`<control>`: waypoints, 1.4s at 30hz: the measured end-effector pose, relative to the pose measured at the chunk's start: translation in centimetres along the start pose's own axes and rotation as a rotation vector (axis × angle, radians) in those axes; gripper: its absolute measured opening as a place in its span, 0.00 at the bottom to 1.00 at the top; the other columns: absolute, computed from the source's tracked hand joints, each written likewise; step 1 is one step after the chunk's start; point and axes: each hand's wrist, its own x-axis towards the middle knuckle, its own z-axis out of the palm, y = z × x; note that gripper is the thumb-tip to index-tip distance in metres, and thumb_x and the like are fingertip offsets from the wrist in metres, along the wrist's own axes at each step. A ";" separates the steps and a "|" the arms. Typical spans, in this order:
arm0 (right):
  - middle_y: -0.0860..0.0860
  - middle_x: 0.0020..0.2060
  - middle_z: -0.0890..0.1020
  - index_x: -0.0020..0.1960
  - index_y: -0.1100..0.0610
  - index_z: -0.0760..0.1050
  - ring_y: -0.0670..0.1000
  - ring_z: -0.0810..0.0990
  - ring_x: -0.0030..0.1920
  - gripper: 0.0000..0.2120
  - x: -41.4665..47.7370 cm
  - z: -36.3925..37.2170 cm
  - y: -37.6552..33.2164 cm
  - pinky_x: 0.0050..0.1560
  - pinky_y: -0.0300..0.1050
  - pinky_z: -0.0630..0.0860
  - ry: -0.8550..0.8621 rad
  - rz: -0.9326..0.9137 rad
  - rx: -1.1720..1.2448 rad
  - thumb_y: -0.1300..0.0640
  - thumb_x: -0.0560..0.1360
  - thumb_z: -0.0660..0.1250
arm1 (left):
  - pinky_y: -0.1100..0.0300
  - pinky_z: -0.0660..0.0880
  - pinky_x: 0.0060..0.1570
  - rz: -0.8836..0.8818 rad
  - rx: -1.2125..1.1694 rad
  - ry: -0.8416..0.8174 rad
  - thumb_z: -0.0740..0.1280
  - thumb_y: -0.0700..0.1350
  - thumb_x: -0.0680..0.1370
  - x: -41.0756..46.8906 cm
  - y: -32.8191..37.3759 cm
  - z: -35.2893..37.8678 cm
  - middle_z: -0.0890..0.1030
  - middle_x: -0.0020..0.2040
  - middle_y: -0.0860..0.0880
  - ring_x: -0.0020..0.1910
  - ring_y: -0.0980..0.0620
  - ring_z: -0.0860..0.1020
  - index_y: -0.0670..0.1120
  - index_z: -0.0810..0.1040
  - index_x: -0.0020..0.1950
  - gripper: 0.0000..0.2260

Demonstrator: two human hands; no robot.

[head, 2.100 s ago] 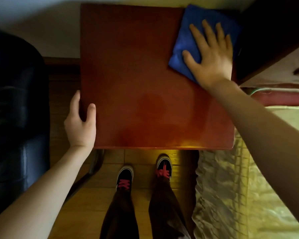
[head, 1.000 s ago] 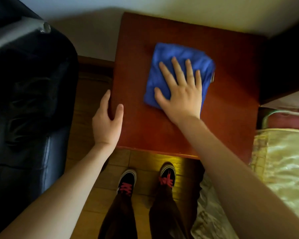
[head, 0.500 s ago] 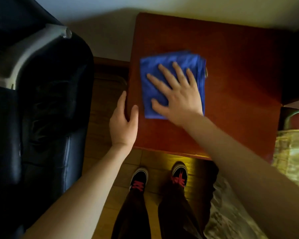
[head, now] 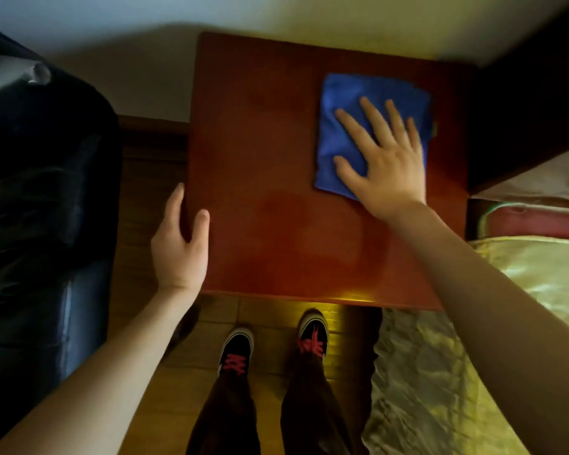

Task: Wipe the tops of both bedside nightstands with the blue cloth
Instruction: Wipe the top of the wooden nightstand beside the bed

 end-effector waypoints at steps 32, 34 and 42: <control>0.48 0.78 0.58 0.77 0.41 0.57 0.58 0.51 0.78 0.30 -12.8 2.4 -9.4 0.76 0.63 0.48 -0.076 -0.023 0.015 0.37 0.76 0.56 | 0.64 0.72 0.56 -0.055 -0.042 -0.032 0.58 0.56 0.81 -0.2 0.3 -0.2 0.73 0.70 0.51 0.65 0.52 0.74 0.55 0.60 0.77 0.24; 0.49 0.78 0.58 0.77 0.42 0.57 0.58 0.50 0.78 0.30 -12.9 1.9 -9.4 0.76 0.63 0.48 -0.103 -0.039 0.041 0.37 0.77 0.56 | 0.61 0.72 0.58 -0.062 -0.044 -0.030 0.58 0.56 0.81 -0.2 0.5 -0.2 0.73 0.70 0.51 0.65 0.52 0.74 0.55 0.60 0.77 0.24; 0.55 0.72 0.68 0.76 0.53 0.61 0.60 0.66 0.70 0.35 -15.2 -1.2 -8.0 0.66 0.58 0.67 0.100 0.609 0.239 0.37 0.75 0.60 | 0.65 0.70 0.59 -0.055 -0.043 -0.035 0.58 0.56 0.81 -0.4 0.8 -0.4 0.71 0.72 0.51 0.66 0.56 0.72 0.55 0.60 0.77 0.25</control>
